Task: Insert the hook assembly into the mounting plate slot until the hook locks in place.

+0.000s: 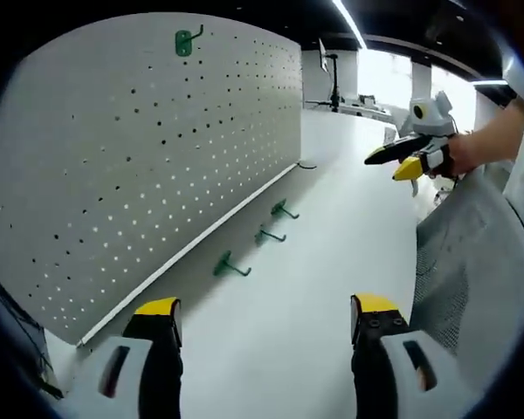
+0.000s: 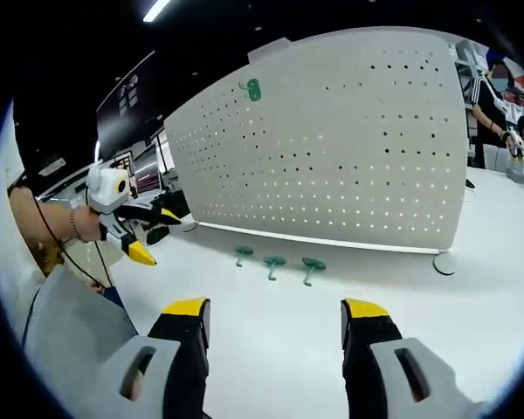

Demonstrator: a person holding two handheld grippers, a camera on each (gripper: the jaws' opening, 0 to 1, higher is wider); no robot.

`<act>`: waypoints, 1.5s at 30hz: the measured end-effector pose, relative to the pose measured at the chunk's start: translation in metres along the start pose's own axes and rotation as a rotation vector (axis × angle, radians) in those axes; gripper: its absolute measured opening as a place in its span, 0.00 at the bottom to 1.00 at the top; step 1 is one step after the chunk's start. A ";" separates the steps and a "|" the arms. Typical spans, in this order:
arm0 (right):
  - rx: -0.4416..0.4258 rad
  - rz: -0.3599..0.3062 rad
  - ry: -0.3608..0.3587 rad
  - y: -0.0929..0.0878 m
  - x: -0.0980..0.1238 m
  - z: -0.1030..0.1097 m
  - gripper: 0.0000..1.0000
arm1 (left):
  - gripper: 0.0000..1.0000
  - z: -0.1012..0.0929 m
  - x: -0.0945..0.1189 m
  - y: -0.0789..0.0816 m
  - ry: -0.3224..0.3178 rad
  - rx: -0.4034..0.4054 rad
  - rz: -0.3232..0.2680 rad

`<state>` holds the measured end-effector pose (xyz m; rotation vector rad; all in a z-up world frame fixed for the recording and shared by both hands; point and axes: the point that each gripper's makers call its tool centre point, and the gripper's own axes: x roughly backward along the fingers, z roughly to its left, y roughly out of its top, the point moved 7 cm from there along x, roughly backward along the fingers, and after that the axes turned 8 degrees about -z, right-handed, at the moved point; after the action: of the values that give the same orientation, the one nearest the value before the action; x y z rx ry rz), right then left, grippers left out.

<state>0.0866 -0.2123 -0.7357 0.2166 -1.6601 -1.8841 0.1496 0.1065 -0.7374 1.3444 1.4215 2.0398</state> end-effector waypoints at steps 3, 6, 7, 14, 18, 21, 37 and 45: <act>0.000 -0.002 -0.001 0.000 0.001 0.000 0.58 | 0.82 0.003 -0.004 0.001 -0.027 -0.028 0.023; 0.000 -0.002 -0.002 0.000 0.002 0.001 0.58 | 0.82 0.005 -0.007 0.000 -0.052 -0.050 0.042; 0.000 -0.001 -0.002 0.000 0.003 0.001 0.58 | 0.82 0.006 -0.009 0.000 -0.065 -0.059 0.060; 0.005 -0.003 -0.003 -0.001 0.004 0.002 0.57 | 0.82 0.011 -0.021 -0.001 -0.119 -0.115 0.129; 0.010 0.004 0.001 -0.002 0.004 0.003 0.57 | 0.82 0.011 -0.029 0.001 -0.145 -0.150 0.157; 0.011 0.004 0.003 -0.001 0.004 0.004 0.57 | 0.82 0.014 -0.033 0.000 -0.166 -0.175 0.179; 0.011 0.007 0.003 -0.003 0.004 0.004 0.58 | 0.80 0.034 -0.053 -0.002 -0.228 -0.310 0.269; 0.003 0.015 -0.002 -0.004 0.003 0.002 0.58 | 0.80 0.043 -0.069 0.002 -0.272 -0.346 0.313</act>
<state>0.0815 -0.2125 -0.7385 0.2032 -1.6617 -1.8718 0.2207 0.0823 -0.7684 1.6840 0.7410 2.0617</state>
